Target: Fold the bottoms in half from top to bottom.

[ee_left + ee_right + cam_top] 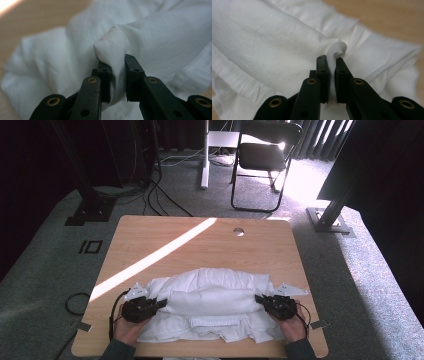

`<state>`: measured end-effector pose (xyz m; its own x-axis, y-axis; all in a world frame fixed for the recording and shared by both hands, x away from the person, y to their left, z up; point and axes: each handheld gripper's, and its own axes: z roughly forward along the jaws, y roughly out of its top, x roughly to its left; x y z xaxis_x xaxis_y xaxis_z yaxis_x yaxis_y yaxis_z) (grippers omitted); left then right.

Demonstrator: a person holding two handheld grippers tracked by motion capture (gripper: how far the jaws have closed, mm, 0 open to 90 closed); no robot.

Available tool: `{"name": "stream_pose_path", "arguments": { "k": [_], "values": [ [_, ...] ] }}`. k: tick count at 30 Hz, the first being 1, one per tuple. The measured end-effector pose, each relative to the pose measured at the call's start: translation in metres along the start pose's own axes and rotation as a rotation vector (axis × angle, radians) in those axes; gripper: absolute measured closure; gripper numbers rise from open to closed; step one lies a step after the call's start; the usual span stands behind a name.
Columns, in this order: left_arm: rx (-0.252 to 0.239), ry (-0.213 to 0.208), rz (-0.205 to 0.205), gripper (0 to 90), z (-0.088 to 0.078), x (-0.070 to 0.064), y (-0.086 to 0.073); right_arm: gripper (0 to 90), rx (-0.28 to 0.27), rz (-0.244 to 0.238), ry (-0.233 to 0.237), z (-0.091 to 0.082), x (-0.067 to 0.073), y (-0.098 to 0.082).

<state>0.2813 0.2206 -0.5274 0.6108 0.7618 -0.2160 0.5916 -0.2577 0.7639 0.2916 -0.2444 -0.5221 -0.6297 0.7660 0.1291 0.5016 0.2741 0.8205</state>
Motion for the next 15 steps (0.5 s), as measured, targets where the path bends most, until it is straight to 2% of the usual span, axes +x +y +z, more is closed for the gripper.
{"name": "stream_pose_path", "arguments": {
  "k": [1,2,3,5,6,9,15],
  "values": [
    [0.045,0.011,-0.006,77.9,0.015,0.001,-0.006,84.5,0.057,0.012,0.010,0.009,0.000,-0.009],
    [0.045,0.011,-0.006,77.8,0.015,0.001,-0.006,84.5,0.057,0.012,0.010,0.009,0.000,-0.009],
    [0.071,0.032,0.022,77.8,0.023,0.000,-0.008,84.5,0.077,0.006,0.004,0.014,0.001,-0.012],
    [0.058,0.040,0.029,77.7,0.029,0.000,-0.005,84.5,0.098,-0.001,0.002,0.019,0.002,-0.012],
    [0.063,0.059,0.042,77.6,0.031,0.001,-0.002,84.5,0.117,-0.017,-0.019,0.027,0.002,-0.011],
    [0.063,0.122,0.084,77.5,0.042,0.005,0.010,84.4,0.123,-0.001,-0.029,0.039,-0.003,-0.006],
    [0.048,0.201,0.075,77.1,0.070,0.028,0.040,84.0,0.116,0.012,-0.089,0.066,-0.021,0.013]
  ]
}}
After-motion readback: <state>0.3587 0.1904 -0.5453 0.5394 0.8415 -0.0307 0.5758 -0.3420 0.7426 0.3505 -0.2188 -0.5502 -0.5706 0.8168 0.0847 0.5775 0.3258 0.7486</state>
